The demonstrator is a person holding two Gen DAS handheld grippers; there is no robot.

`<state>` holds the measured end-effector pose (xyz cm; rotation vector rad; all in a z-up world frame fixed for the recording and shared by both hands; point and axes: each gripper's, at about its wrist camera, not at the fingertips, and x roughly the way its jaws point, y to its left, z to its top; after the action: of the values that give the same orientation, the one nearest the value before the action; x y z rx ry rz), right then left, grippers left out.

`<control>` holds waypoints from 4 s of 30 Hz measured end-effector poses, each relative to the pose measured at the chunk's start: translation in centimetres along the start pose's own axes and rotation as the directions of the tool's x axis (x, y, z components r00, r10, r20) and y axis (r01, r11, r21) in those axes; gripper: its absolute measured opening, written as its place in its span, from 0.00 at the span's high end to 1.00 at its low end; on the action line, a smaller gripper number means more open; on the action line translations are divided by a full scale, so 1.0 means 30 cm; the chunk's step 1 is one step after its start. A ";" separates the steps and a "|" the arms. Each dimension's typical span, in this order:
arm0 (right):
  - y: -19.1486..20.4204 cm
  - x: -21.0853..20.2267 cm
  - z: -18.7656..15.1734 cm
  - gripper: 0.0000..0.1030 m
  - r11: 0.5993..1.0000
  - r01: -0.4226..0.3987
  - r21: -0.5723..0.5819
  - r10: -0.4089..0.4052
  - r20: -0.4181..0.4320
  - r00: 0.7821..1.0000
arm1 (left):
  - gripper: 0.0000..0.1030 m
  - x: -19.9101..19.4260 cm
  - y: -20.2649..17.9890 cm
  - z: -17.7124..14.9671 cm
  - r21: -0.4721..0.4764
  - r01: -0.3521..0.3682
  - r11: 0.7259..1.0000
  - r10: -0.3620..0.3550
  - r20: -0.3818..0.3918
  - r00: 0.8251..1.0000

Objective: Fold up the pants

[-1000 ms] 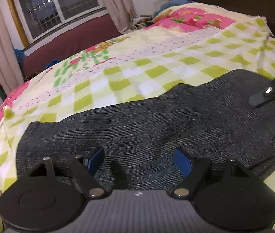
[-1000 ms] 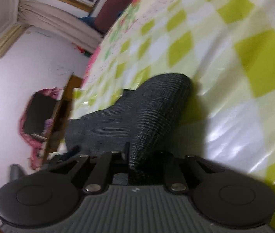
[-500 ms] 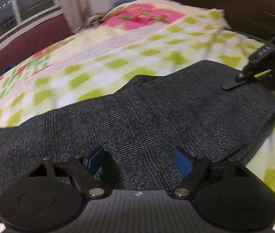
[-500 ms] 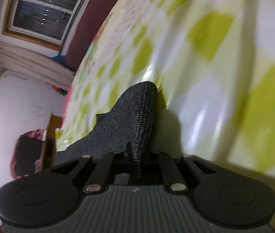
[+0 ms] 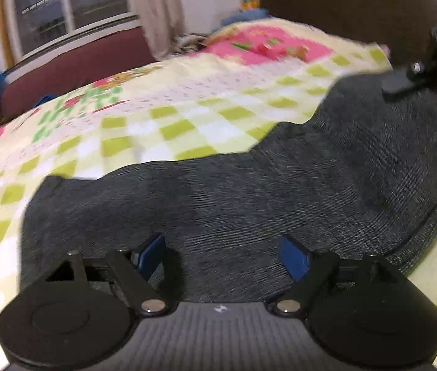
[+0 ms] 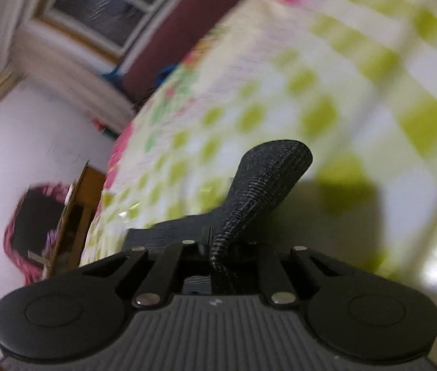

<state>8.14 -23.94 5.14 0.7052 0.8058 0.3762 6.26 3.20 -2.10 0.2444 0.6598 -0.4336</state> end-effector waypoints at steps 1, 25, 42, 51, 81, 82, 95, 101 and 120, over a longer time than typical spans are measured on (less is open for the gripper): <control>0.061 0.031 0.002 0.91 0.999 0.009 -0.030 -0.009 -0.008 1.000 | 0.09 -0.014 0.022 -0.007 -0.034 -0.006 0.999 0.006 0.007 1.000; 0.592 0.697 -0.232 0.72 0.969 0.160 -0.188 -0.186 -0.134 0.973 | 0.12 -0.155 0.332 -0.165 -0.442 0.043 0.896 -0.012 0.073 0.997; 0.710 0.651 -0.232 0.72 0.874 0.099 -0.476 -0.150 -0.069 0.986 | 0.12 -0.381 0.462 -0.255 -0.630 -0.101 0.770 0.291 0.207 0.934; 0.526 0.537 -0.217 0.71 0.885 0.153 -0.440 -0.177 -0.013 0.984 | 0.11 -0.345 0.323 -0.108 -0.267 -0.081 0.960 0.156 0.274 0.949; 0.272 0.355 -0.294 0.69 0.906 0.128 -0.404 -0.151 -0.025 0.988 | 0.00 -0.095 0.416 0.000 -0.287 -0.343 0.894 0.310 -0.156 0.938; 0.274 0.344 -0.303 0.68 0.898 0.141 -0.417 -0.159 -0.009 0.987 | 0.00 -0.115 0.397 0.002 -0.274 -0.345 0.898 0.316 -0.145 0.938; 0.313 0.209 -0.426 0.65 0.876 0.152 -0.457 -0.178 -0.013 0.984 | 0.00 -0.234 0.142 -0.059 -0.240 -0.289 0.927 0.256 -0.158 0.953; 0.297 0.168 -0.485 0.64 0.883 0.153 -0.443 -0.186 -0.031 0.982 | 0.00 -0.267 0.087 -0.080 -0.238 -0.285 0.929 0.258 -0.139 0.956; 0.281 0.135 -0.557 0.63 0.885 0.172 -0.432 -0.203 -0.028 0.979 | 0.00 -0.298 0.042 -0.138 -0.262 -0.313 0.913 0.288 -0.130 0.949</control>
<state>-2.37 -8.53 0.80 0.1989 0.8168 0.3877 -1.68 8.54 0.51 0.0927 0.7478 -0.0301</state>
